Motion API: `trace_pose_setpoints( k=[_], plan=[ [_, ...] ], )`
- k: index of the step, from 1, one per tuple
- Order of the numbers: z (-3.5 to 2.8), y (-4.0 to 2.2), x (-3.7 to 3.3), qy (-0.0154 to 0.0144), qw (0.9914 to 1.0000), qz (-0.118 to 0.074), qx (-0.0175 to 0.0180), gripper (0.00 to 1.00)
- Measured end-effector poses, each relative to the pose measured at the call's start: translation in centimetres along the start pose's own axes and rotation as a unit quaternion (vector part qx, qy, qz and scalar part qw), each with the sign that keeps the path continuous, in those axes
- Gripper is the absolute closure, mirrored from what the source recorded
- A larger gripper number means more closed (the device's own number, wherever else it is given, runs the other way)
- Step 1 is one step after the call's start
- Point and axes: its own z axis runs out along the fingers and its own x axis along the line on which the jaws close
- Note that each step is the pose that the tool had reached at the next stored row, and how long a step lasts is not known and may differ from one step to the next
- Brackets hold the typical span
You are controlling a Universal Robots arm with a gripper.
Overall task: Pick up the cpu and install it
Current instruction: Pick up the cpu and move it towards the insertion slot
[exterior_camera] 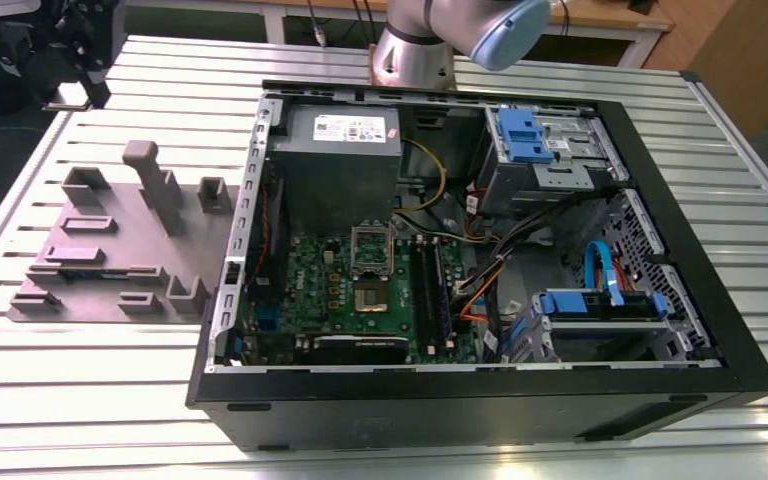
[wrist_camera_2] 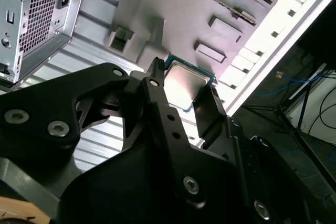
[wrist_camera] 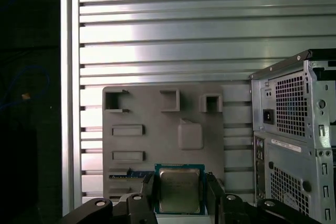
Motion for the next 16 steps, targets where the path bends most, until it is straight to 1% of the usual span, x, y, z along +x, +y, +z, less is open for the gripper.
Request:
trace_pose_setpoints(
  k=[7, 16],
  plan=[
    [-0.02, 0.03, -0.56, 0.0, 1.0, 0.0, 0.0, 0.53],
    [-0.03, 0.05, -0.98, 0.0001, 1.0, 0.0, 0.0, 0.53]
  ],
)
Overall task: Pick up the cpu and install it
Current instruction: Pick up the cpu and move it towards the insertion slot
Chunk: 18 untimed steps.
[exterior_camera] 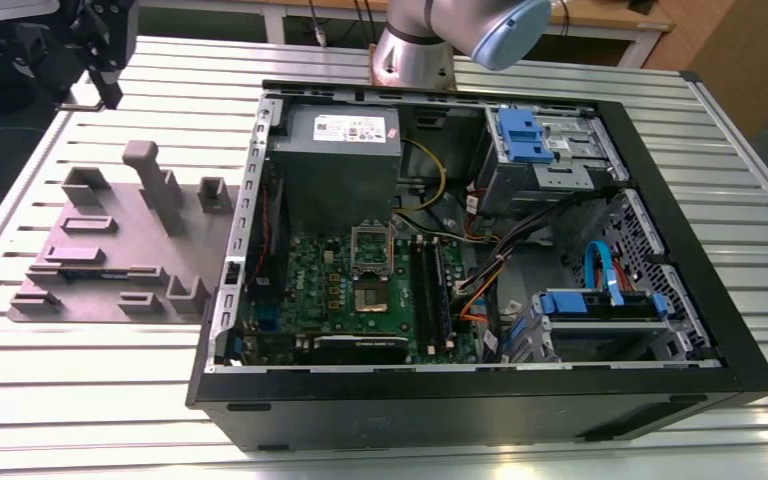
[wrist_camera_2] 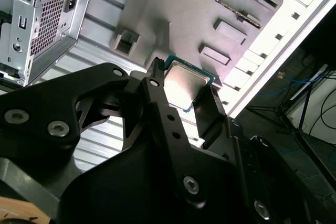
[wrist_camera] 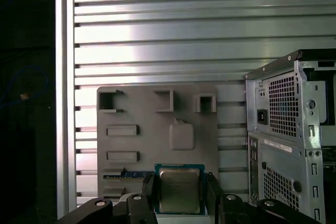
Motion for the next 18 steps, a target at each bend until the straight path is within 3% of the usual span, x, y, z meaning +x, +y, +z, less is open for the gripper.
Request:
trace_pose_setpoints(
  k=[18],
  plan=[
    [-0.01, 0.02, -0.41, 0.0, 1.0, 0.0, 0.0, 0.53]
  ],
)
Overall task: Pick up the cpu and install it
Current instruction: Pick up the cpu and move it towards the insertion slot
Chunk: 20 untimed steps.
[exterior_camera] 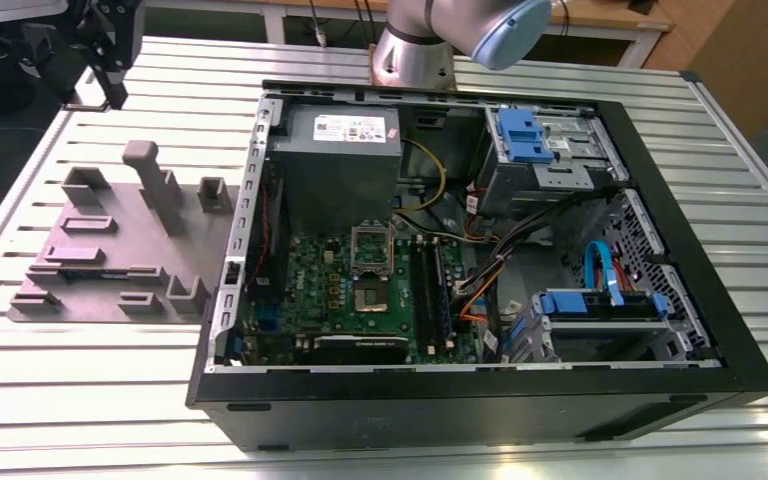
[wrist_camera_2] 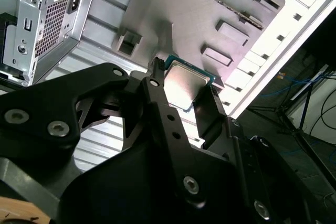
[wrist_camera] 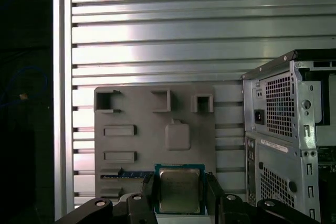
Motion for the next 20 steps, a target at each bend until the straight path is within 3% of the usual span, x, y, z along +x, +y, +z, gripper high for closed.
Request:
trace_pose_setpoints(
  k=[20],
  plan=[
    [-0.01, 0.02, -0.44, 0.0, 1.0, 0.0, 0.0, 0.53]
  ],
)
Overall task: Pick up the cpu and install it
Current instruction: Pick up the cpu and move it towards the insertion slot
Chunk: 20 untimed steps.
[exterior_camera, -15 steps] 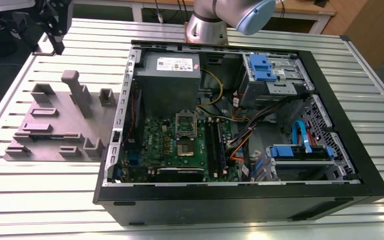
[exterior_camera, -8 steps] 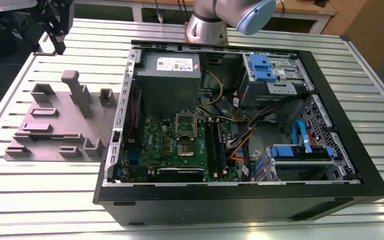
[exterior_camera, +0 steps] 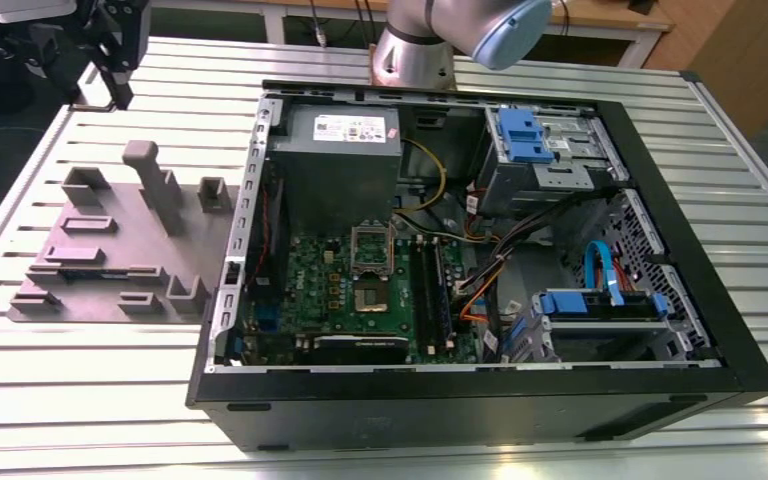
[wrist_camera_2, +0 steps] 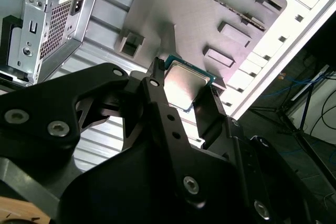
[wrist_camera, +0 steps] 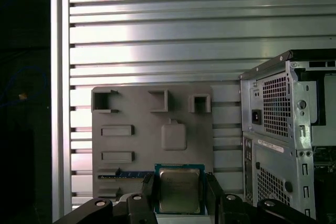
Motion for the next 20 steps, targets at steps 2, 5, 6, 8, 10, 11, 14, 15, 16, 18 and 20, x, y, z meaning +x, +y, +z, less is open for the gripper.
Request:
trace_pose_setpoints(
  k=[2, 5, 6, 8, 10, 11, 14, 15, 16, 18, 20],
  plan=[
    [0.0, 0.0, -0.03, 0.0, 1.0, 0.0, 0.0, 0.53],
    [0.0, 0.0, -0.06, 0.0, 1.0, 0.0, 0.0, 0.53],
    [0.0, 0.0, -0.08, 0.0, 1.0, 0.0, 0.0, 0.53],
    [0.0, 0.01, -0.13, 0.0, 1.0, 0.0, 0.0, 0.53],
    [-0.01, 0.01, -0.21, 0.0, 1.0, 0.0, 0.0, 0.53],
    [-0.01, 0.01, -0.23, 0.0, 1.0, 0.0, 0.0, 0.53],
    [-0.01, 0.02, -0.33, 0.0, 1.0, 0.0, 0.0, 0.53],
    [-0.01, 0.02, -0.37, 0.0, 1.0, 0.0, 0.0, 0.53],
    [-0.01, 0.02, -0.4, 0.0, 1.0, 0.0, 0.0, 0.53],
    [-0.02, 0.02, -0.46, 0.0, 1.0, 0.0, 0.0, 0.53],
    [-0.01, 0.02, -0.51, -0.0001, 1.0, 0.0, 0.0, 0.53]
  ],
)
